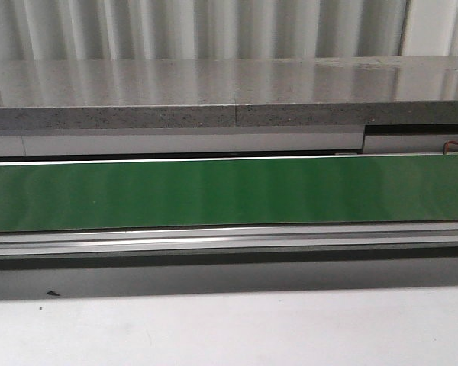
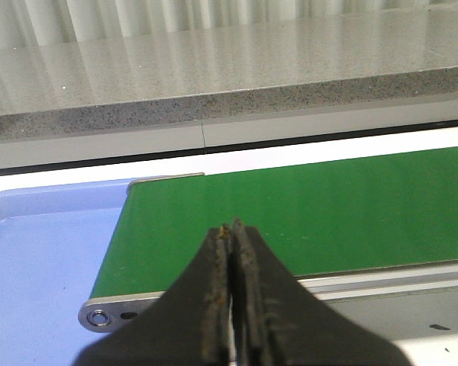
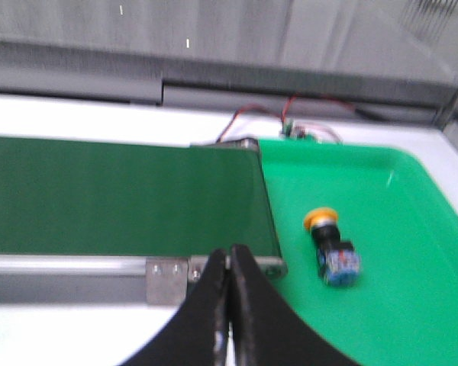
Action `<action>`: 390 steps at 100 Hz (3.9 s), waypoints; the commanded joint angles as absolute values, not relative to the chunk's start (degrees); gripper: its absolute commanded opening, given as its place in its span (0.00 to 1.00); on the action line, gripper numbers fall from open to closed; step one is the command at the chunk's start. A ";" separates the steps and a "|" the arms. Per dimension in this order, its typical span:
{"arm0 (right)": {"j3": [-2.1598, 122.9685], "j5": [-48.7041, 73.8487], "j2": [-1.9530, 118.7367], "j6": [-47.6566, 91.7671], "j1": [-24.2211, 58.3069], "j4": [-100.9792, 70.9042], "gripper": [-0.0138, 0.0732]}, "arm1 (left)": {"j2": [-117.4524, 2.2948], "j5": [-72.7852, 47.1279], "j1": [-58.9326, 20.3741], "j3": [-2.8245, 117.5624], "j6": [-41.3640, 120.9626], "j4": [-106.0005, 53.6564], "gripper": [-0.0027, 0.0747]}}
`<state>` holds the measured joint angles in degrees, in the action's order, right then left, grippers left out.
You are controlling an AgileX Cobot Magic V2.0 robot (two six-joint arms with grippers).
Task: Move button from right to left
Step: 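Lower the right gripper toward the yellow-capped button in the green bin, then close the right gripper on the button's blue base, then lift the button and place it on the green conveyor belt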
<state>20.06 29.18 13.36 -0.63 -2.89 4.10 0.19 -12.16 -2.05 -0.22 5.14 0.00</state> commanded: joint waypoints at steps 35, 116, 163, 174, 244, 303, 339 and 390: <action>31.90 35.89 30.97 0.00 -3.18 -0.36 0.09 | 2.09 -7.75 -2.06 -2.41 4.53 -0.55 0.01; 50.64 44.58 62.92 0.00 -6.00 -0.86 0.84 | 2.09 -7.75 -2.06 -2.41 4.53 -0.55 0.01; 61.10 46.30 80.53 0.45 -22.09 0.00 0.84 | 2.09 -7.75 -2.06 -2.41 4.53 -0.55 0.01; 62.28 46.17 84.30 0.51 -24.12 0.37 0.84 | 2.09 -7.75 -2.06 -2.41 4.53 -0.55 0.01; 74.94 52.93 106.55 13.24 -27.09 0.45 0.84 | 2.09 -7.75 -2.06 -2.41 4.53 -0.55 0.01; 75.91 51.76 104.50 13.34 -26.97 -2.11 0.27 | 2.09 -7.75 -2.06 -2.41 4.53 -0.55 0.01; 75.98 54.92 90.97 9.93 -20.54 -4.44 0.27 | 2.09 -7.75 -2.06 -2.41 4.53 -0.55 0.01; 75.13 58.16 93.69 -2.36 -6.06 -4.70 0.27 | 2.09 -7.75 -2.06 -2.41 4.53 -0.55 0.01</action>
